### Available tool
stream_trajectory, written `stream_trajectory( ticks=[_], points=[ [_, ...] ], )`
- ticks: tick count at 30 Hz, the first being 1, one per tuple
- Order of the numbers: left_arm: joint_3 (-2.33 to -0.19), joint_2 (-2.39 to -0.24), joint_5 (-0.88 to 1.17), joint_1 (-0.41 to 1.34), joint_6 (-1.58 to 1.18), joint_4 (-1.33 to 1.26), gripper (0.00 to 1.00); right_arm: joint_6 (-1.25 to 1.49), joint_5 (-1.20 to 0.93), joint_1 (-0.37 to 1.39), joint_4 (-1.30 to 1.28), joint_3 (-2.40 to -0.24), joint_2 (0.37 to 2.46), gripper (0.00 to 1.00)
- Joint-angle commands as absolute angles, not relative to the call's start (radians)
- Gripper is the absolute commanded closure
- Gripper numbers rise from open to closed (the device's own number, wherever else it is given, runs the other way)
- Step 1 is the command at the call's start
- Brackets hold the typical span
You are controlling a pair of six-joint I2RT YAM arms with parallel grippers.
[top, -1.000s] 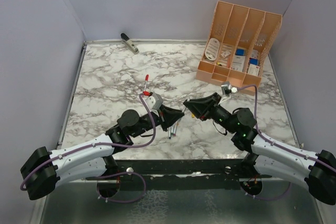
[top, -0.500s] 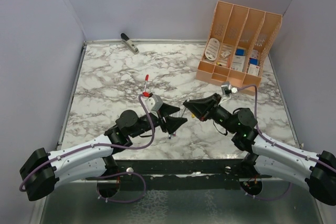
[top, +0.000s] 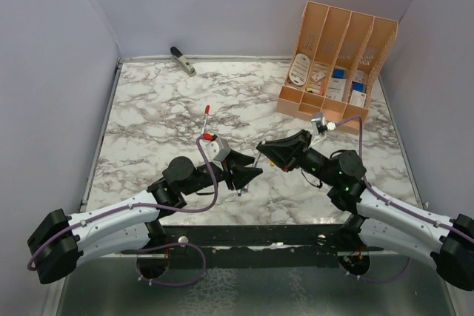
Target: Insert the pens into the pen caps
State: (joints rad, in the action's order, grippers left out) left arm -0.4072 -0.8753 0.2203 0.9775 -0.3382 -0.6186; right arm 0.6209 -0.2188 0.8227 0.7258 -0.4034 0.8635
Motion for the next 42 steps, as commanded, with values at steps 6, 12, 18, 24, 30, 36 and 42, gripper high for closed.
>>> stream_trajectory(
  ticks=[6,12,18,24,30,36,42],
  points=[
    [-0.414,-0.899,0.281,0.982,-0.329,-0.653,0.62,0.587,-0.34,0.822,0.744,-0.448,0.888,0.99],
    [-0.414,-0.893,0.274,0.982,-0.33,-0.656,0.77,0.58,-0.336,0.822,0.741,-0.445,0.89,0.99],
    [-0.411,-0.89,0.274,0.983,-0.329,-0.656,1.0,0.57,-0.334,0.822,0.733,-0.446,0.889,0.99],
    [-0.392,-0.884,0.216,0.982,-0.334,-0.649,1.0,0.525,-0.258,0.822,0.643,-0.456,0.835,0.76],
    [-0.371,-0.874,0.09,0.979,-0.351,-0.587,1.0,0.43,-0.109,0.822,0.462,-0.478,0.705,0.47],
    [-0.379,-0.883,-0.014,0.962,-0.381,-0.489,1.0,0.391,0.105,0.822,0.235,-0.522,0.636,0.59],
    [-0.401,-0.899,-0.061,0.917,-0.43,-0.335,1.0,0.441,0.367,0.822,-0.121,-0.65,0.79,0.76]
  ],
)
